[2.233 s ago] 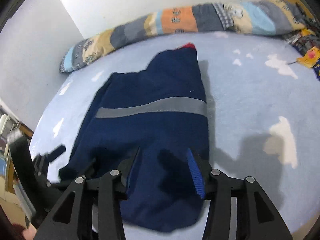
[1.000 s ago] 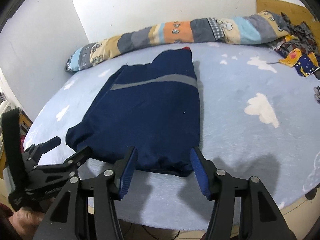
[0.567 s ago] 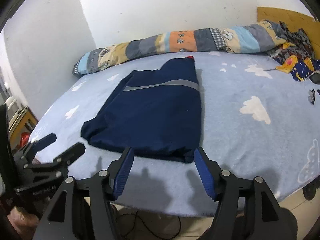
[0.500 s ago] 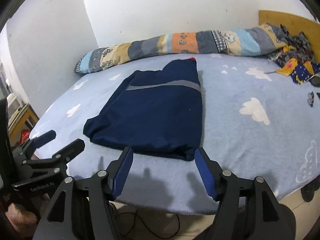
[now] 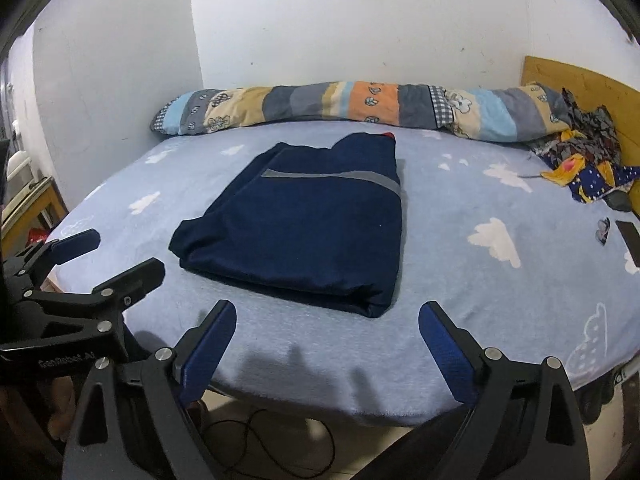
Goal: Fold large clothes
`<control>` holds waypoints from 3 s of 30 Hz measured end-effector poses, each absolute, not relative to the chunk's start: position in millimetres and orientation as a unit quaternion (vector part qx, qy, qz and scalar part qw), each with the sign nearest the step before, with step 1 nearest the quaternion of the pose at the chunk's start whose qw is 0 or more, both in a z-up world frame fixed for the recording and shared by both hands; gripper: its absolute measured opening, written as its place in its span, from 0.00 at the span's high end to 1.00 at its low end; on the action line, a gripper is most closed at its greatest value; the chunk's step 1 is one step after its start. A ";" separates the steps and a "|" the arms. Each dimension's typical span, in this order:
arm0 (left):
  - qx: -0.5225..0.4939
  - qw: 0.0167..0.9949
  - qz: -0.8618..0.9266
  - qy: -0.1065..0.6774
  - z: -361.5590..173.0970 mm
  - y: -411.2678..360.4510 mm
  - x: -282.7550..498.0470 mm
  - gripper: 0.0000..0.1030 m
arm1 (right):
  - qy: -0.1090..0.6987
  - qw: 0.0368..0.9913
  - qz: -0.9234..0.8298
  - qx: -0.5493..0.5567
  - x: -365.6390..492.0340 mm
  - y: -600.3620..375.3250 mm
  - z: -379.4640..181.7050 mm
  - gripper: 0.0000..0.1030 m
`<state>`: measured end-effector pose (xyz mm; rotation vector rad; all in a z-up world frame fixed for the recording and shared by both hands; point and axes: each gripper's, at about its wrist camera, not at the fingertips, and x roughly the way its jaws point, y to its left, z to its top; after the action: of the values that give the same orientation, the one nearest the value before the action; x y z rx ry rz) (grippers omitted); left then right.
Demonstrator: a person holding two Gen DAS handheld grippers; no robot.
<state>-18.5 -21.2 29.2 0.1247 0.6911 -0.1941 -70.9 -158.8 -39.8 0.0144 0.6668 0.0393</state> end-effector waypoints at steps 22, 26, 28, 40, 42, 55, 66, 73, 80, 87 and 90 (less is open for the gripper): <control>0.101 0.934 -0.051 0.339 28.9 -27.9 -19.9 0.00 | 0.334 0.943 0.018 0.000 -69.9 -156.3 -43.8 0.08; 0.108 0.932 -0.049 0.343 28.0 -28.4 -18.6 0.00 | 0.333 0.943 0.019 0.000 -71.1 -156.9 -43.5 0.08; 0.105 0.932 -0.049 0.343 28.7 -27.1 -18.9 0.00 | 0.333 0.943 0.019 -0.001 -70.2 -156.8 -43.9 0.08; 0.093 0.926 -0.048 0.361 25.1 -23.0 -13.1 0.00 | 0.335 0.942 0.020 -0.001 -70.3 -155.9 -45.2 0.08; 0.092 0.926 -0.047 0.364 24.5 -22.2 -12.5 0.00 | 0.335 0.942 0.020 -0.001 -70.3 -156.0 -45.6 0.08; 0.086 0.923 -0.052 0.372 21.5 -20.3 -9.9 0.00 | 0.338 0.941 0.023 -0.003 -69.5 -156.7 -46.9 0.08; 0.084 0.922 -0.052 0.375 20.4 -20.2 -10.1 0.00 | 0.339 0.940 0.024 -0.004 -69.1 -157.6 -47.6 0.08; 0.084 0.921 -0.049 0.378 19.5 -19.9 -8.7 0.00 | 0.340 0.940 0.025 -0.006 -68.7 -158.7 -48.3 0.08; 0.082 0.917 -0.044 0.388 17.8 -17.4 -6.5 0.00 | 0.340 0.940 0.025 -0.006 -68.4 -158.8 -48.7 0.08; 0.079 0.916 -0.044 0.390 17.6 -15.2 -5.1 0.00 | 0.339 0.940 0.027 -0.006 -68.3 -159.1 -48.4 0.08; 0.079 0.916 -0.045 0.390 17.5 -14.9 -4.9 0.00 | 0.339 0.940 0.027 -0.006 -68.4 -159.0 -48.3 0.08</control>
<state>-4.9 -14.9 17.5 0.1619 0.8034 -0.0918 -68.4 -159.0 -48.3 -0.0115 0.6928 0.0542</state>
